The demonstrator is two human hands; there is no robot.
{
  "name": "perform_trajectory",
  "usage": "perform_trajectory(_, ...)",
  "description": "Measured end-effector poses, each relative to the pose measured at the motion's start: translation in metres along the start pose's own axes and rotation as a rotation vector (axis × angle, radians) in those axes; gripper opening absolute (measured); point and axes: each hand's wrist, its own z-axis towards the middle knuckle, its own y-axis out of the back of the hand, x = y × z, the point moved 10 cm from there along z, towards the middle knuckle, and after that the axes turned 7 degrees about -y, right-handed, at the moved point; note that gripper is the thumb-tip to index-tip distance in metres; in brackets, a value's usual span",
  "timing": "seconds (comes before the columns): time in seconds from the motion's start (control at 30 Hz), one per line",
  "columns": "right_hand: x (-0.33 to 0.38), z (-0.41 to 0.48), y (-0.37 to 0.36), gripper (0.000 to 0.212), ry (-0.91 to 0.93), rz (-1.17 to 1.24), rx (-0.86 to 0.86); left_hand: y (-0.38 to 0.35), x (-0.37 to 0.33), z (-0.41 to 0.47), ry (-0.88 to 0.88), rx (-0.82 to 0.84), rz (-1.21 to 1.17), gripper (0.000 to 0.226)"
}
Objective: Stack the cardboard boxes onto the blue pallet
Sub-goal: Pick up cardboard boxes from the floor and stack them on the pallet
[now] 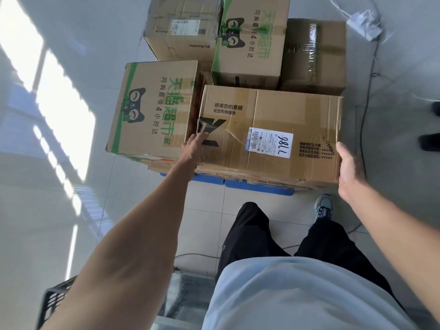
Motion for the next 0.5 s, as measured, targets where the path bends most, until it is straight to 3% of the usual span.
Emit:
perform_trajectory(0.3, 0.012, -0.007, -0.003, 0.087, 0.023, -0.014, 0.018, 0.007, -0.006, -0.005, -0.05, -0.013, 0.112, 0.091)
perform_trajectory(0.5, 0.063, -0.04, -0.012, 0.101, 0.098, 0.063, 0.078, 0.007, -0.058, -0.041, -0.131, -0.059, 0.134, 0.091)
